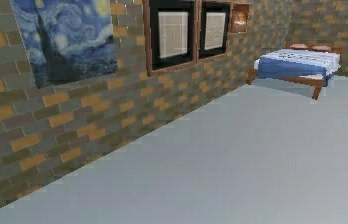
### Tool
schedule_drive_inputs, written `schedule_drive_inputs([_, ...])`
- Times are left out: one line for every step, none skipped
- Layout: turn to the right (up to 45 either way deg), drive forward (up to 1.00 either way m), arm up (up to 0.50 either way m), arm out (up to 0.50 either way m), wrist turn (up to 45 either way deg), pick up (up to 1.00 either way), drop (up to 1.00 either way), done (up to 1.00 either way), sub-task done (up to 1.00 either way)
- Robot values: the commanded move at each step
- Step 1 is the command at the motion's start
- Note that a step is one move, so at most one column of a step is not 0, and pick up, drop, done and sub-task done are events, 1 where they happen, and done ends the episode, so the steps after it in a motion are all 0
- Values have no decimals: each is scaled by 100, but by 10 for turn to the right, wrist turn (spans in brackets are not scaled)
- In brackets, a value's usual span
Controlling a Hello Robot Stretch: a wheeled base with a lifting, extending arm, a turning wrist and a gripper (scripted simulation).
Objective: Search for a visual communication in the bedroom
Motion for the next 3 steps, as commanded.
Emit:
schedule_drive_inputs([0,50,0,0,0,0,0,0,0])
schedule_drive_inputs([-120,0,0,0,0,0,0,0,0])
schedule_drive_inputs([0,100,0,0,0,0,0,0,0])
